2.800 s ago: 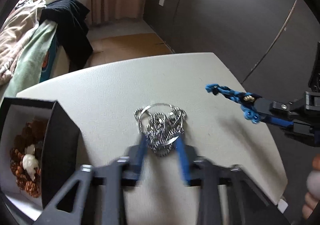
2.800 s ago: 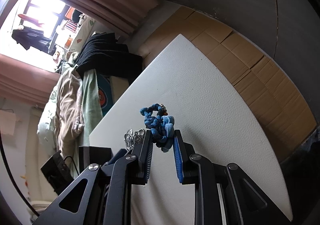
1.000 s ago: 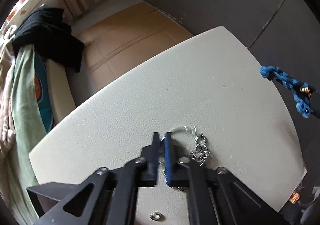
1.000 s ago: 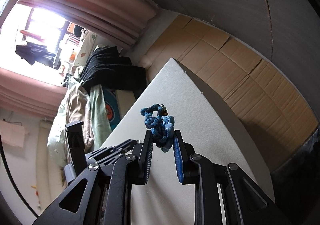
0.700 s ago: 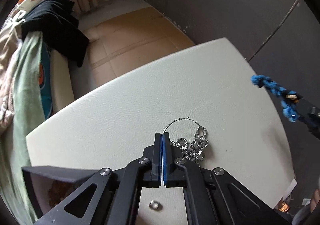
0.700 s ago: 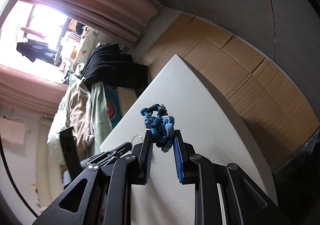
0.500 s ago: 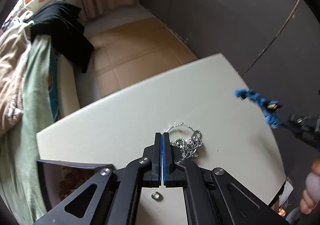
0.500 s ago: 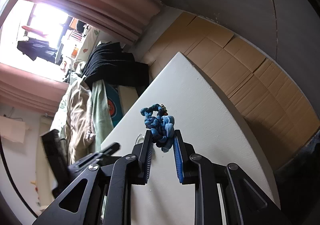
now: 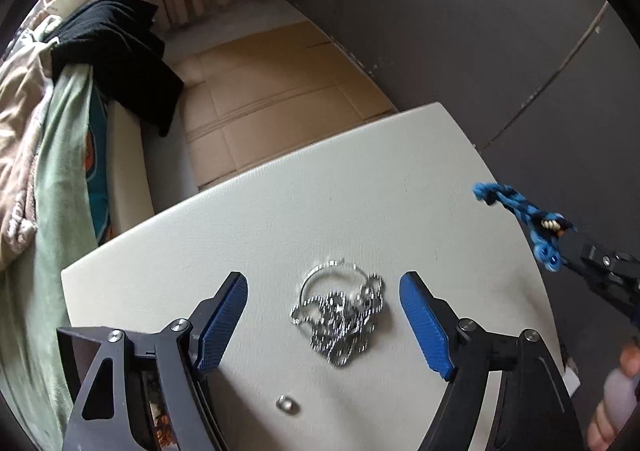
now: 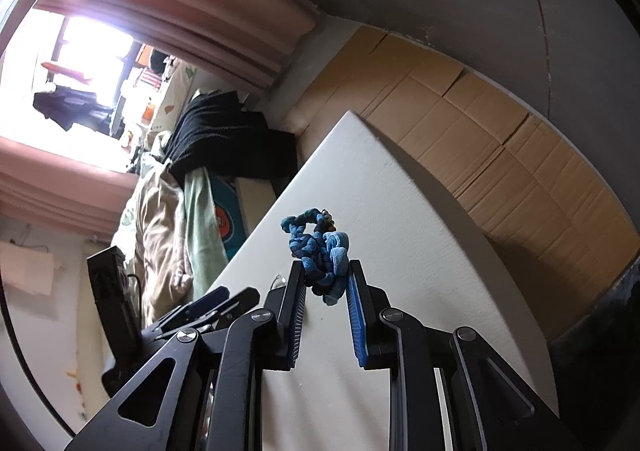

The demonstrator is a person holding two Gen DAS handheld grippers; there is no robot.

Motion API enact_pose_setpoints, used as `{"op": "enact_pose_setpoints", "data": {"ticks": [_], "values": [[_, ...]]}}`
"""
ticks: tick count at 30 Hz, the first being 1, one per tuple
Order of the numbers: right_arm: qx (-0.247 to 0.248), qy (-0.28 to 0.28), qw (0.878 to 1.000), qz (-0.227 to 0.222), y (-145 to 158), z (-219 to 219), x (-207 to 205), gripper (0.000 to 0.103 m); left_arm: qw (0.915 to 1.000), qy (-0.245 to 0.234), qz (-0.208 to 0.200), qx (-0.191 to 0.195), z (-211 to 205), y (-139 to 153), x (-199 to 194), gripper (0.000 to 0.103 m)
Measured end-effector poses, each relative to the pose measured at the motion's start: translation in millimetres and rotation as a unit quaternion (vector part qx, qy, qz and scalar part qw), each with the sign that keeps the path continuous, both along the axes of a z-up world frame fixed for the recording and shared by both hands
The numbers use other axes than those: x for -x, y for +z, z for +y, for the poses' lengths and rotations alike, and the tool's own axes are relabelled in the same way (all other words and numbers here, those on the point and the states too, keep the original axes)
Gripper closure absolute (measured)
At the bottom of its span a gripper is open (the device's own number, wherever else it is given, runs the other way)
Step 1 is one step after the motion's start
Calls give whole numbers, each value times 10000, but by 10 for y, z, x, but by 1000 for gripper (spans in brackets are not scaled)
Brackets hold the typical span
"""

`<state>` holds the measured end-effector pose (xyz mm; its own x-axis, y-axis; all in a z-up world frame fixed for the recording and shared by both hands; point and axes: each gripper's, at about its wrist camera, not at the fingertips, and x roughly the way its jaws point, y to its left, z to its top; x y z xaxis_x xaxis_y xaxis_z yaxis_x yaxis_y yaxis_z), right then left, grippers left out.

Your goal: Organize jewelry

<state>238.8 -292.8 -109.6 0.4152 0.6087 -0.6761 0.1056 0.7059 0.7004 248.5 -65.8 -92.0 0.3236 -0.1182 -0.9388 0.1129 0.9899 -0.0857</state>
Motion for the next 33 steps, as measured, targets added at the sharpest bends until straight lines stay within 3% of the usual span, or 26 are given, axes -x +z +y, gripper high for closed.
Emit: {"op": "enact_pose_setpoints", "data": {"ticks": [3, 5, 7, 13, 16, 21, 23, 26, 33], "values": [[-7, -31, 10000, 14, 0, -29, 27, 81, 9998, 53, 161, -143, -72, -93, -55, 33], [-11, -34, 10000, 2, 12, -35, 34, 81, 9995, 84, 280, -155, -105, -144, -73, 55], [-17, -45, 10000, -14, 27, -42, 41, 81, 9985, 197, 460, 222, -114, -190, -88, 56], [-48, -42, 10000, 4, 21, -56, 51, 81, 9968, 455, 628, 198, -171, -264, -156, 57], [-69, -61, 10000, -14, 33, -68, 63, 81, 9957, 583, 712, 71, -204, -325, -198, 74], [-95, -96, 9999, 15, 19, -74, 66, 81, 9959, 673, 576, -163, -293, -314, -169, 81], [-96, -86, 9999, 14, 24, -60, 70, 81, 9955, 727, 591, -125, -286, -315, -169, 99], [-105, -76, 9999, 4, 22, -64, 70, 81, 9952, 771, 594, 42, -267, -314, -142, 101], [-96, -45, 9999, -12, 22, -47, 71, 81, 9943, 775, 176, 713, -28, 3, -30, 101]]}}
